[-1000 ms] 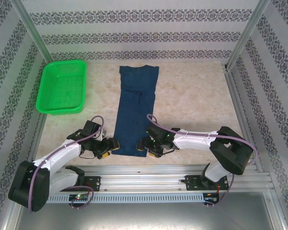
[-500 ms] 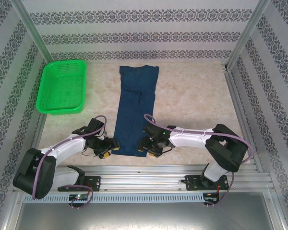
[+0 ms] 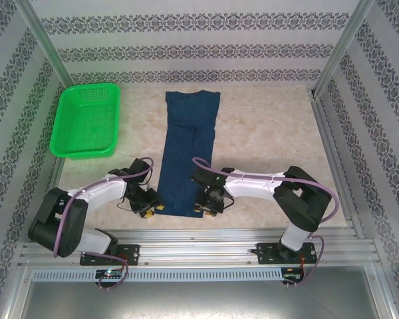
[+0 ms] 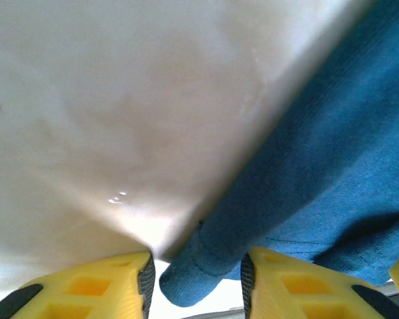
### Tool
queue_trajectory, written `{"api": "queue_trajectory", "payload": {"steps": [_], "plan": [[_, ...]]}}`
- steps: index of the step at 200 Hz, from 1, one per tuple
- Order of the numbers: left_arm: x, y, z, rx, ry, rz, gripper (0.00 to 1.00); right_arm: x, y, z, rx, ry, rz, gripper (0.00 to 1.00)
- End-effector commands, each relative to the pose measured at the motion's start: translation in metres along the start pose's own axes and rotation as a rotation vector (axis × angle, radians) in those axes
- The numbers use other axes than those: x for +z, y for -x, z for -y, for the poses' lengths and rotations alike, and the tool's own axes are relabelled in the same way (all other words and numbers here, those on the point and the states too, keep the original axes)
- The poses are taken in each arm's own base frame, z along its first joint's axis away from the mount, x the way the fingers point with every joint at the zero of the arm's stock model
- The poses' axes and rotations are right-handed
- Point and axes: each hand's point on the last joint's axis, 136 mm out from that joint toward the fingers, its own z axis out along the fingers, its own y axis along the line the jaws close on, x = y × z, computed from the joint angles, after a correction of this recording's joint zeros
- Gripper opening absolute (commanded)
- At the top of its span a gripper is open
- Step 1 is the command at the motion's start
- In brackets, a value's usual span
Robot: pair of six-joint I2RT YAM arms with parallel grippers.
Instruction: Fold and stack the t-shirts
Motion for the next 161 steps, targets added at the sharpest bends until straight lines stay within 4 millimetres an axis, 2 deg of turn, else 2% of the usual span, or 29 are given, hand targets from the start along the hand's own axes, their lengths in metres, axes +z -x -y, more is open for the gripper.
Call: {"api": "queue_trajectory", "payload": {"steps": [1,34,63,85,95,135,161], "plan": [[0.004,0.021,0.096,0.274,-0.335,0.081,0.35,0.01,-0.006,-0.061,-0.122,0.199,-0.034,0.29],[-0.005,0.015,0.104,0.304,-0.349,0.07,0.23,0.002,-0.006,-0.067,-0.127,0.218,-0.045,0.16],[-0.005,0.008,0.095,0.306,-0.328,0.058,0.16,-0.001,-0.009,-0.064,-0.134,0.215,-0.066,0.08],[-0.01,0.001,0.083,0.302,-0.313,0.068,0.04,-0.005,-0.014,-0.055,-0.131,0.212,-0.075,0.0],[-0.013,-0.002,0.076,0.303,-0.297,0.076,0.0,-0.008,-0.017,-0.048,-0.124,0.206,-0.076,0.0],[-0.019,-0.019,0.046,0.258,-0.276,0.094,0.0,-0.024,-0.027,-0.018,-0.104,0.175,-0.066,0.0],[-0.022,-0.033,0.035,0.221,-0.299,0.104,0.0,-0.034,-0.034,-0.001,-0.089,0.163,-0.061,0.0]]}}
